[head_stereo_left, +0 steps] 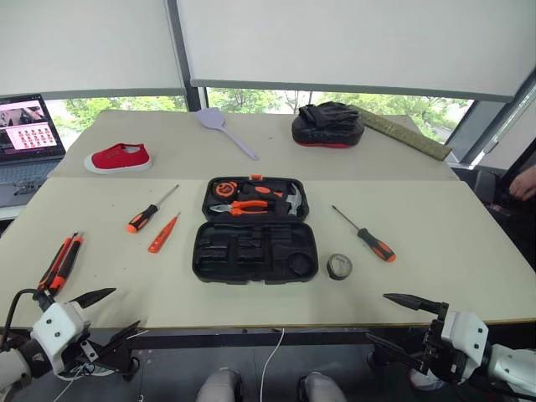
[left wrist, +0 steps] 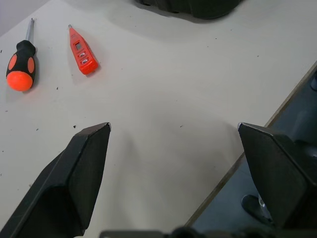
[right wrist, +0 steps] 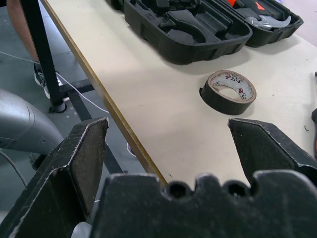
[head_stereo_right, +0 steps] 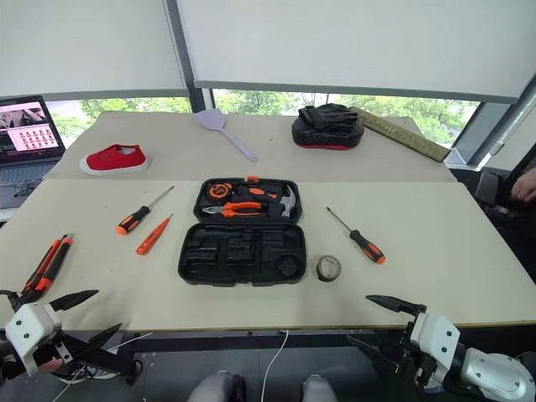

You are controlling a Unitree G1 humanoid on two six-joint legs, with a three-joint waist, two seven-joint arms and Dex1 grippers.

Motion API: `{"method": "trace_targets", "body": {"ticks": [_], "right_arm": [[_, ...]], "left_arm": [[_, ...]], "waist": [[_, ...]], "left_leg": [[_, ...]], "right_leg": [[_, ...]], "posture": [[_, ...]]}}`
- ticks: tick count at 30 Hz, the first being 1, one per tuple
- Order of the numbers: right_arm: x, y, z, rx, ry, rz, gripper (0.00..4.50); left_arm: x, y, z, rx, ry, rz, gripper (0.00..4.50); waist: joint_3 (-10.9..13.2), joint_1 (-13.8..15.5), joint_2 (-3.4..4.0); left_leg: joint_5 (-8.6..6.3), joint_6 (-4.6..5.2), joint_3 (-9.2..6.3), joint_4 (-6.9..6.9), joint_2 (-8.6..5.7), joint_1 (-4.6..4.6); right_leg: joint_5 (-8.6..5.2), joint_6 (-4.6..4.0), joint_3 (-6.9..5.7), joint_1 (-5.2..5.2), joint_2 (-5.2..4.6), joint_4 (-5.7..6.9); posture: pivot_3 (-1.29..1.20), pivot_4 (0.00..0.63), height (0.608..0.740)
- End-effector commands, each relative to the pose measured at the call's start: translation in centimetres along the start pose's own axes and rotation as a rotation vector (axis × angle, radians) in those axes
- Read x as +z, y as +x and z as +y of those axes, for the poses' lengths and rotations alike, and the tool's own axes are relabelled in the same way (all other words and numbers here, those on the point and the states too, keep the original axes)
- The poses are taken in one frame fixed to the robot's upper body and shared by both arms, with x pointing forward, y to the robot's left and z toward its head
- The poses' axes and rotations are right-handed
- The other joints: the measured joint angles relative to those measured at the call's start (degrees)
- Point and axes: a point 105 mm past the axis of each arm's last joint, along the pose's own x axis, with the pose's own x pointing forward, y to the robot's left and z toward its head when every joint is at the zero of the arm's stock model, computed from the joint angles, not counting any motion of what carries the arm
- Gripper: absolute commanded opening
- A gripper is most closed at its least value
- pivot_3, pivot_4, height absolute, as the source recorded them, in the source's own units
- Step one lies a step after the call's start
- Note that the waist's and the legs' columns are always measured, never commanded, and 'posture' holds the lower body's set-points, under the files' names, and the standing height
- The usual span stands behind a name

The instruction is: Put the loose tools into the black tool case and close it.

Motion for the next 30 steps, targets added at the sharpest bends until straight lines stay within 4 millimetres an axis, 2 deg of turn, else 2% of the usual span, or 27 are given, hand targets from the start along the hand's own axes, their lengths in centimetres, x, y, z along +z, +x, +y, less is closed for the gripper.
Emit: {"method": "trace_targets", "body": {"ticks": [1,3,4,6,10,13,15,17,21,23,26,30], "right_arm": [[0.7,0.2,-0.5,-0.019,-0.022,-0.036,4.5],[1.7,1.2,-0.9,-0.053,0.01,-0.099,4.5],[3.0,1.8,-0.8,-0.031,0.018,-0.169,4.5],[4.5,2.4,-0.6,0.002,0.021,-0.237,4.5],[8.0,3.7,-2.9,-0.102,0.037,-0.387,4.5],[9.8,4.4,-4.0,-0.164,0.019,-0.46,4.5],[10.8,4.9,-4.2,-0.18,0.01,-0.495,4.5],[11.4,5.2,-4.2,-0.189,0.002,-0.514,4.5],[11.9,5.5,-4.3,-0.189,-0.01,-0.521,4.5],[12.0,5.6,-4.5,-0.187,-0.015,-0.523,4.5],[12.2,5.8,-4.9,-0.186,-0.024,-0.524,4.5],[12.3,6.1,-5.2,-0.188,-0.029,-0.528,4.5]], "left_arm": [[0.5,0.5,1.2,0.08,-0.052,-0.045,4.4],[1.2,1.2,3.5,0.201,-0.189,-0.11,4.4],[1.2,1.0,4.8,0.262,-0.263,-0.127,4.4],[1.0,0.6,6.1,0.324,-0.344,-0.131,4.4],[-2.1,-1.3,6.8,0.387,-0.418,-0.014,4.4],[-4.3,-3.0,7.8,0.474,-0.499,0.063,4.4],[-4.6,-3.7,8.4,0.494,-0.553,0.05,4.4],[-4.1,-3.5,8.7,0.471,-0.556,0.028,4.4],[-2.3,-1.8,9.9,0.438,-0.552,-0.021,4.4],[-0.7,-0.2,11.2,0.414,-0.537,-0.05,4.4],[1.9,3.3,13.0,0.357,-0.528,-0.048,4.4],[4.1,7.4,14.6,0.36,-0.469,0.028,4.4]], "waist": [[0.0,0.02,0.0],[0.0,0.22,0.02],[0.01,0.26,-0.03],[0.0,0.08,-0.06],[-0.02,-0.75,-0.07],[-0.02,-0.91,-0.08],[-0.02,-0.78,-0.11],[-0.02,-0.19,-0.16],[-0.03,0.71,-0.16],[-0.04,1.03,-0.2],[-0.06,1.32,-0.24],[-0.09,1.35,-0.27]], "left_leg": [[0.0,0.0,0.0,0.0,0.0,0.0],[0.0,0.0,0.0,0.0,-0.01,0.04],[0.0,0.0,0.0,0.01,0.01,0.06],[0.01,0.0,-0.01,0.02,0.16,0.07],[0.0,-0.01,0.07,0.02,0.2,0.29],[-0.07,-0.11,0.09,0.0,0.21,0.27],[-0.08,-0.12,0.09,0.0,0.23,0.24],[-0.11,-0.18,0.04,0.0,0.27,0.24],[-0.15,-0.25,0.06,0.0,0.25,0.22],[-0.15,-0.26,0.05,0.01,0.26,0.2],[-0.14,-0.27,0.06,0.01,0.27,0.18],[-0.08,-0.3,0.17,0.02,0.18,0.2]], "right_leg": [[0.0,0.0,0.0,0.0,0.0,0.0],[0.0,0.0,-0.02,0.06,-0.02,0.02],[0.0,0.01,-0.07,0.09,-0.03,0.03],[0.06,-0.07,-0.26,0.12,0.02,0.06],[0.12,-0.13,-0.34,0.36,0.01,0.08],[0.08,-0.21,-0.4,0.28,0.05,0.08],[0.04,-0.27,-0.56,0.23,0.04,0.09],[-0.02,-0.36,-0.81,0.13,0.01,0.07],[-0.05,-0.42,-0.99,0.17,-0.23,0.05],[-0.03,-0.41,-1.05,0.19,-0.28,0.06],[0.04,-0.39,-1.12,0.2,-0.25,0.08],[0.13,-0.33,-1.08,0.45,-0.1,0.09]], "posture": [[0.0,0.15,0.74],[0.0,0.15,0.74],[0.0,0.15,0.74],[0.0,0.15,0.74],[0.0,0.15,0.74],[0.0,0.15,0.74],[0.0,0.15,0.74],[0.0,0.15,0.74],[0.0,0.15,0.74],[0.0,0.15,0.74],[0.0,0.15,0.74],[0.0,0.15,0.74]]}}
